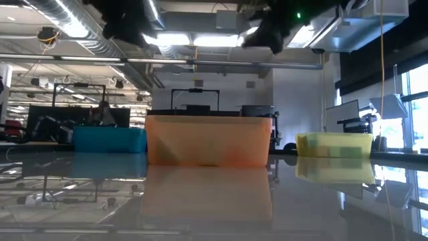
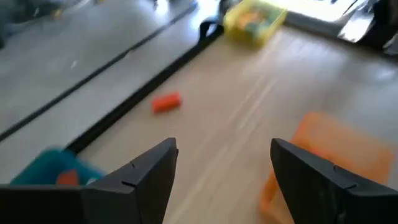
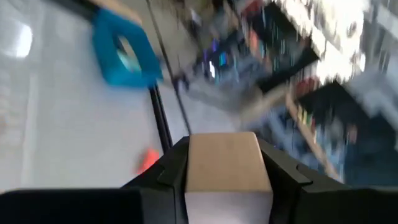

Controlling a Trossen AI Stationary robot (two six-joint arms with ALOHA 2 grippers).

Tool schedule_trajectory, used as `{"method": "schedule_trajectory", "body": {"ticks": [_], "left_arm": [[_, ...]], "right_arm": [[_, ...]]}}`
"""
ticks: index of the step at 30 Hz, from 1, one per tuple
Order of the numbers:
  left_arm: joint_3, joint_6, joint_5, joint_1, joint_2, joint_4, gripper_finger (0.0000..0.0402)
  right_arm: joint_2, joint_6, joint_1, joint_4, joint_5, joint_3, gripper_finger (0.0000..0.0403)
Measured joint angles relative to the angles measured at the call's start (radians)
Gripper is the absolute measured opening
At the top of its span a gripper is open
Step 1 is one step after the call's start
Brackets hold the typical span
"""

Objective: Sort blocks by size
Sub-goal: Put the brown cube block into the yellow bin

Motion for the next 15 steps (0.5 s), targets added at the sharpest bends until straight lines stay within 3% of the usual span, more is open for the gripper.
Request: {"method": "schedule_trajectory", "body": {"ticks": [5, 8, 15], "left_arm": [[0.000, -0.095, -0.004, -0.010, 0.028, -0.143, 0.0246], [0.000, -0.076, -0.006, -0.022, 0.051, -0.168, 0.0246], [0.000, -0.069, -0.006, -0.048, 0.101, -0.158, 0.0246]], "right_arm": [[-0.028, 0.161, -0.174, -0.215, 0.010, 0.000, 0.0135], [-0.027, 0.228, -0.289, -0.324, 0.005, 0.000, 0.0135], [-0.018, 0.419, -0.558, -0.484, -0.133, 0.000, 0.0135]]}}
